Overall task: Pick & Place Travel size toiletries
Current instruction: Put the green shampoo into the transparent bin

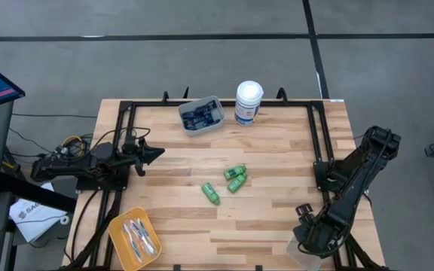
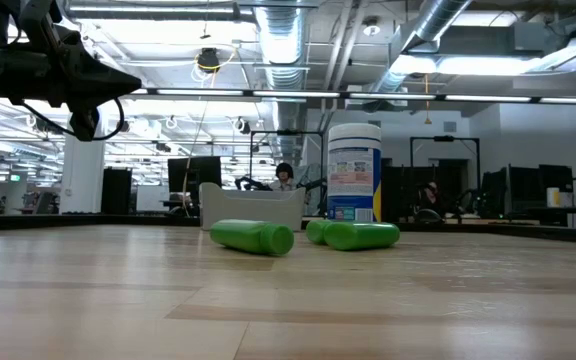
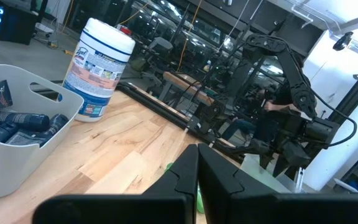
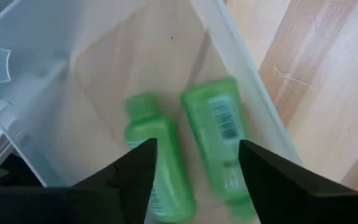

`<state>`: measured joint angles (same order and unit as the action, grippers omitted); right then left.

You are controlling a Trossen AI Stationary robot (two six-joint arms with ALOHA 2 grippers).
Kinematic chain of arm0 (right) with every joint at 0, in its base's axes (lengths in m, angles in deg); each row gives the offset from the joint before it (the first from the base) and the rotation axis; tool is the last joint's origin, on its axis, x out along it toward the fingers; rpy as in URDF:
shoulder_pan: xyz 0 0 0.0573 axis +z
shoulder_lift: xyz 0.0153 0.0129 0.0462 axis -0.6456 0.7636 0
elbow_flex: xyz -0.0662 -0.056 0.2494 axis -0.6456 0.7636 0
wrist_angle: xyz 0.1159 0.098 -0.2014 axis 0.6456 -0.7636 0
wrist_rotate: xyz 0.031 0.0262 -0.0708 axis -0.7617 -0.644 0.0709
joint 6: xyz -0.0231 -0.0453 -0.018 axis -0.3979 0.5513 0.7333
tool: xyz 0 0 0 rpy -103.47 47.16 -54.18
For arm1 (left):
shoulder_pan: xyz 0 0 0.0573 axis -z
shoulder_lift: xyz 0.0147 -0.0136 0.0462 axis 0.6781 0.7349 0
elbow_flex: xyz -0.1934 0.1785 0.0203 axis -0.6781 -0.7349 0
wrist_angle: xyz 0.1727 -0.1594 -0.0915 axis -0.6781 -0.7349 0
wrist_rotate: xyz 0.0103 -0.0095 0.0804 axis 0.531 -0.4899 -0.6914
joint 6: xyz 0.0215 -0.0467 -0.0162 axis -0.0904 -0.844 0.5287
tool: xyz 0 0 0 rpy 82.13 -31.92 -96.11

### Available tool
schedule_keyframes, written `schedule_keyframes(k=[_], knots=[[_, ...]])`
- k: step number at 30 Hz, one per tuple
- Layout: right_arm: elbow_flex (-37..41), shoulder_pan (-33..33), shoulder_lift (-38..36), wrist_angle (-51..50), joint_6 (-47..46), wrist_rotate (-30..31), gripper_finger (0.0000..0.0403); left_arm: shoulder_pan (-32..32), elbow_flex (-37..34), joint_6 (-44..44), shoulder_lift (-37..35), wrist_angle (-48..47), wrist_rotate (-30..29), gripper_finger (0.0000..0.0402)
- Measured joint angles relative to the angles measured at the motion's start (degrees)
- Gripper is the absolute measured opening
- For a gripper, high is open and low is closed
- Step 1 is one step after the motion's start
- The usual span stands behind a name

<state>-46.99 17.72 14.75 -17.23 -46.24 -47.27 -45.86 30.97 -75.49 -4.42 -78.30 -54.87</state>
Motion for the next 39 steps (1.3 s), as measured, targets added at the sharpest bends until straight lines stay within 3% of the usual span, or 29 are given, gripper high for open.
schedule_keyframes(k=[5, 9, 17, 26, 34, 39], knots=[[-3.0, -1.6, -0.4, -3.7, -3.6, -0.1, 0.0233, 0.0, 0.0, 0.0, 0.0, 0.0, 0.0, 0.0002], [-8.7, -5.0, -3.8, -6.5, -0.3, 1.1, 0.0223, 0.0, 0.0, 0.0, 0.0, 0.0, 0.0, 0.0002], [-15.1, -19.9, -10.5, -7.4, 16.4, 21.0, 0.0206, 0.0, 0.0, 0.0, 0.0, 0.0, 0.0, 0.0002], [-15.1, -39.3, -3.1, -0.7, 37.3, 19.7, 0.0221, 0.0, 0.0, 0.0, 0.0, 0.0, 0.0, 0.0002], [-15.1, -53.0, 7.5, 0.3, 47.2, 12.1, 0.0226, 0.0, 0.0, 0.0, 0.0, 0.0, 0.0, 0.0002], [-15.1, -58.3, 12.9, 1.8, 53.5, 10.1, 0.0226, 0.0, 0.0, 0.0, 0.0, 0.0, 0.0, 0.0002]])
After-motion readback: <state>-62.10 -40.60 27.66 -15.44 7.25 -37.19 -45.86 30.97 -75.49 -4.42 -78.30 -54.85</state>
